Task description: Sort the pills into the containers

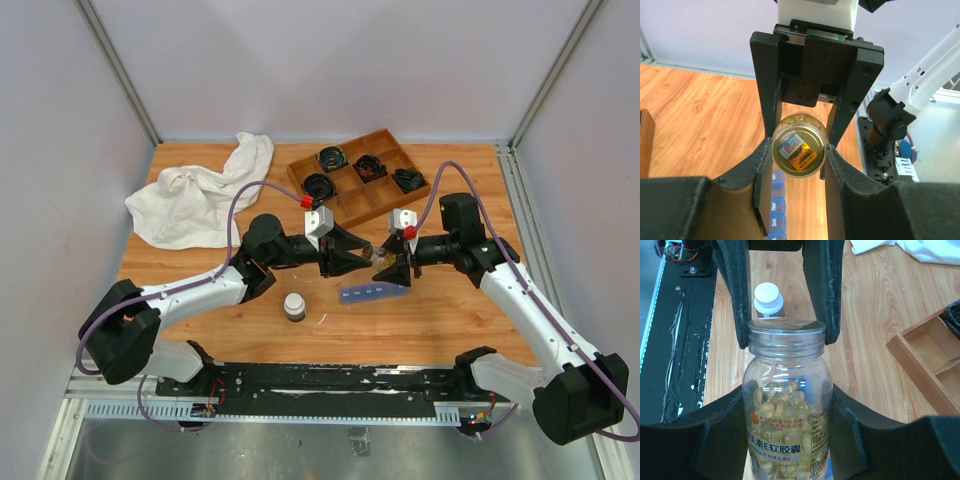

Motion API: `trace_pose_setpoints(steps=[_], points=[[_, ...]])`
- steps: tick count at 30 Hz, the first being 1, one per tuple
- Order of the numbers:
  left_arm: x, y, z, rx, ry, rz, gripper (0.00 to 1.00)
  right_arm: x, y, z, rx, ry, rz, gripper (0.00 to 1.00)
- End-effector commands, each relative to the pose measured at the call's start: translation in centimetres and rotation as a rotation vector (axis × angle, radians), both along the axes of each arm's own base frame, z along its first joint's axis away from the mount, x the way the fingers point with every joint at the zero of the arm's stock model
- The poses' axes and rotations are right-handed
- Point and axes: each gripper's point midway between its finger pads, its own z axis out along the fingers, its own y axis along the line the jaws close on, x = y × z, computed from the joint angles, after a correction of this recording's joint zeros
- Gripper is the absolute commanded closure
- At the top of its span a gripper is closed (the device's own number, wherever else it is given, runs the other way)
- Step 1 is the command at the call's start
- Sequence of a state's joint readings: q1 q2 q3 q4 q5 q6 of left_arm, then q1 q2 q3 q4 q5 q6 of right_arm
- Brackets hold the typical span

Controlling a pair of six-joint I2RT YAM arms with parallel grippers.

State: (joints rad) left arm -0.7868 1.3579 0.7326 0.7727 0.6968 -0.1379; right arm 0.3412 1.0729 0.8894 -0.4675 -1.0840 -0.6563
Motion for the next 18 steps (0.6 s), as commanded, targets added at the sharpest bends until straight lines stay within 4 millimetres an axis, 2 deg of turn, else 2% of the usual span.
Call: trace_pose_setpoints(steps=[1,3,9,11,14,18], points=[[1.32,0.29,0.62,-0.056,0.159,0.088,0.95,-0.16,0.30,1.17,0.023,-0.020,0.024,0.99],[1.37,0.26,0.69,-0.081,0.261,0.125,1.00,-0.09,0.28,1.09,0.019,-0.017,0.021,0.99],[1.42,0.06,0.68,-0.160,0.458,0.374,0.99,0.05,0.26,0.96,0.015,-0.014,0.015,0.99],[1.61,0.09,0.68,-0.167,0.507,0.428,0.96,0.10,0.26,0.94,0.014,-0.013,0.014,0.99],[1.61,0.06,0.72,-0.172,0.557,0.438,0.82,0.11,0.27,0.90,0.013,-0.010,0.013,0.99],[1.64,0.19,1.22,-0.186,0.556,0.440,0.47,0.08,0.24,0.91,0.013,-0.010,0.012,0.99]])
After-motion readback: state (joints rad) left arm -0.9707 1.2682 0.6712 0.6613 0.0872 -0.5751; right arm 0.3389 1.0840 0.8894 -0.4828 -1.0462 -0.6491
